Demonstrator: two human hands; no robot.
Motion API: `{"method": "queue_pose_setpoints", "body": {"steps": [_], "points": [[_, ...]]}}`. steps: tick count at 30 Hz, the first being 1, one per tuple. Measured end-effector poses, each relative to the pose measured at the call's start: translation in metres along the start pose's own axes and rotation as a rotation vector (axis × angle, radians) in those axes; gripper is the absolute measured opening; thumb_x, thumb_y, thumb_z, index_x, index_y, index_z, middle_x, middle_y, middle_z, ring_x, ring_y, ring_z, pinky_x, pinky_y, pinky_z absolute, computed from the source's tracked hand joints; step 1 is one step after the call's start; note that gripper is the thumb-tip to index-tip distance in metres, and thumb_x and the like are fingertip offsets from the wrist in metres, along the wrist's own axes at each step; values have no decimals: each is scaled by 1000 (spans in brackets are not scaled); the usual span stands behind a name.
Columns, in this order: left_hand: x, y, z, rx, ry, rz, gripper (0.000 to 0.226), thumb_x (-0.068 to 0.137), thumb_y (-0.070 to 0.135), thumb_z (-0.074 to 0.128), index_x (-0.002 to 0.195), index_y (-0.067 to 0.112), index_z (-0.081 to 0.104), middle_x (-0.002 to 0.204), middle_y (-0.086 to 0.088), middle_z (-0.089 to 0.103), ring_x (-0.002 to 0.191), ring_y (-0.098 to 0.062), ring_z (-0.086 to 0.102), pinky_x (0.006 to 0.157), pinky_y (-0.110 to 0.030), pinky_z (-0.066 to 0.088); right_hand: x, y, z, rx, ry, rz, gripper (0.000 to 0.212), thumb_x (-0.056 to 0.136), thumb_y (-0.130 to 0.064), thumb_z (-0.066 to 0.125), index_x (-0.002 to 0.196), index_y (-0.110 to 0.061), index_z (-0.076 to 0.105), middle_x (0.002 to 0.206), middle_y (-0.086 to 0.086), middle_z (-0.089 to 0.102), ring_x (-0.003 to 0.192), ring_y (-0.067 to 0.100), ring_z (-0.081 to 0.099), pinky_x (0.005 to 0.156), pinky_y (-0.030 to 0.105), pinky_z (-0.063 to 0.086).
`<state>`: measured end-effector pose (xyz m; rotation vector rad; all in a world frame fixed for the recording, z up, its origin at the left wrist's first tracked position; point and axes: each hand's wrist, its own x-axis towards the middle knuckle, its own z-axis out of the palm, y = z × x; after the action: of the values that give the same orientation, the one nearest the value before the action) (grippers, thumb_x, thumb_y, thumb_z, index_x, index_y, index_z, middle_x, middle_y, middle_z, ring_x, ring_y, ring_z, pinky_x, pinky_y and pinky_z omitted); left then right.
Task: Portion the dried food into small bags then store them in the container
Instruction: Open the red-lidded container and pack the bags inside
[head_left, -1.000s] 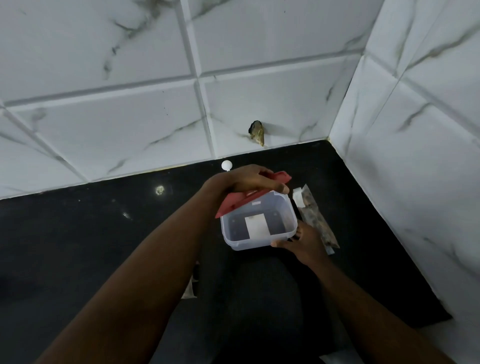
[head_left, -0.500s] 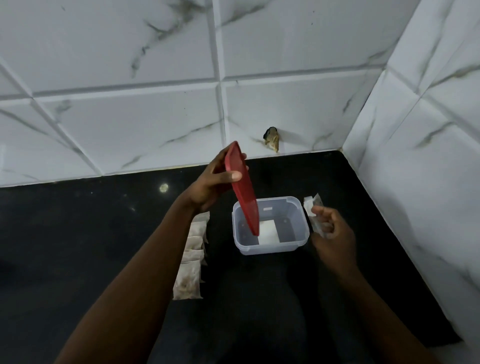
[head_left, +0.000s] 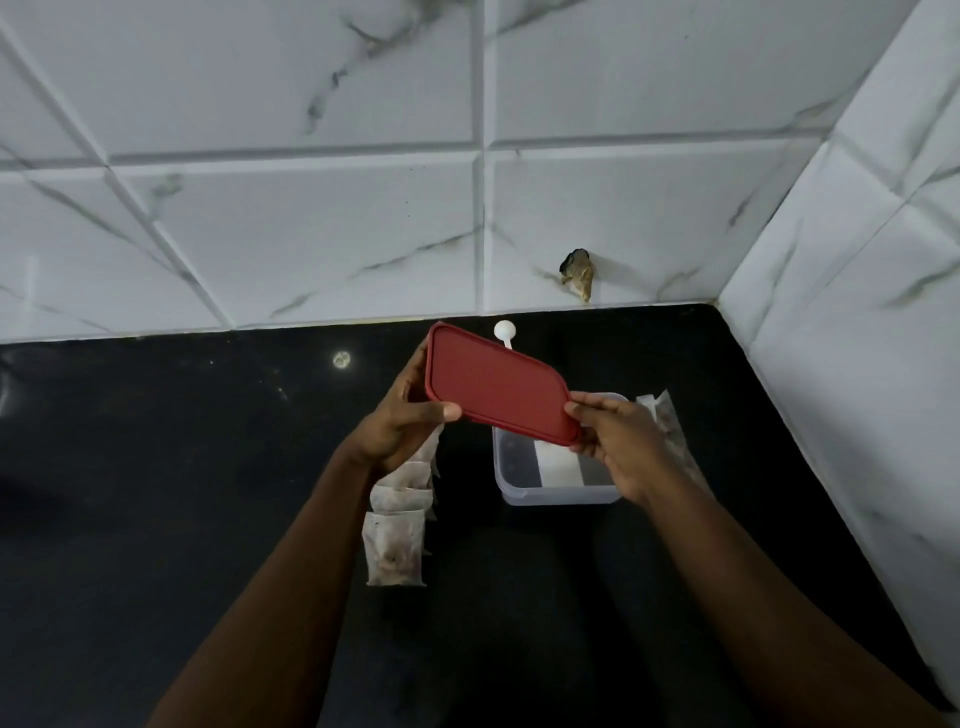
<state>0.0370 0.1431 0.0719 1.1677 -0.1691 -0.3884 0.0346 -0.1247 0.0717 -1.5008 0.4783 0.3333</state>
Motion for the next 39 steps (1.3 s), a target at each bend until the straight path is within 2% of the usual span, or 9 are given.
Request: {"method": "queue_pose_setpoints", "body": {"steps": [4,7,12,15,23,27,32,36,39], "points": [[1,15,-22,57,107,-92,65,83,24,66,146,18,51,133,-14,61,115,-29,61,93,-35,56,21,-8,8,-105,74,-94,26,94,-9,70,120,-7,71,102,11,75,86,20,74,62,26,59],[11,19,-42,214,303,-144,34,101,13,53,133,20,64,116,-18,61,96,-32,57,72,-27,58,37,-17,22,-195,106,-166,26,92,-11,73,118,-11,73,99,7,75,83,17,74,60,24,59],[28,19,-73,400,564,-133,33,101,0,57,131,10,67,95,-8,70,66,-9,67,57,-20,55,71,-25,55,-279,137,-232,26,88,-13,78,114,-10,75,99,10,76,84,21,75,72,37,65],[41,12,-99,519,682,-135,33,95,5,68,127,13,72,90,-5,72,77,-18,66,69,-32,59,92,-29,74,-288,120,-213,25,89,-12,78,113,-7,75,98,12,75,81,21,75,65,35,64],[73,-2,-141,757,774,-211,36,95,6,71,129,15,71,84,-1,68,66,-11,61,62,-12,55,156,-15,108,-504,151,-135,11,85,-8,79,95,-11,79,96,13,77,84,26,75,78,44,64],[87,-17,-157,767,769,-279,39,92,5,72,130,15,72,83,-1,69,74,-16,65,81,-34,63,175,-11,118,-564,147,-64,10,83,-3,79,92,-7,77,92,15,75,77,27,76,72,43,65],[93,-33,-170,774,771,-343,41,93,6,73,132,16,70,81,10,68,74,-15,67,85,-39,63,190,-2,122,-614,142,-19,9,83,1,77,89,-5,76,90,15,75,73,27,76,69,43,65],[92,-42,-173,818,749,-351,40,94,6,71,133,15,70,83,2,70,76,-15,66,91,-42,62,191,1,122,-642,134,-21,9,83,-1,78,92,-4,76,91,15,75,74,26,76,69,42,65],[90,-42,-169,884,743,-356,45,94,13,72,138,12,65,100,-7,75,96,-26,72,100,-44,57,186,-1,121,-700,122,-55,12,85,-6,79,97,-4,77,93,16,76,76,27,76,74,42,65]]}}
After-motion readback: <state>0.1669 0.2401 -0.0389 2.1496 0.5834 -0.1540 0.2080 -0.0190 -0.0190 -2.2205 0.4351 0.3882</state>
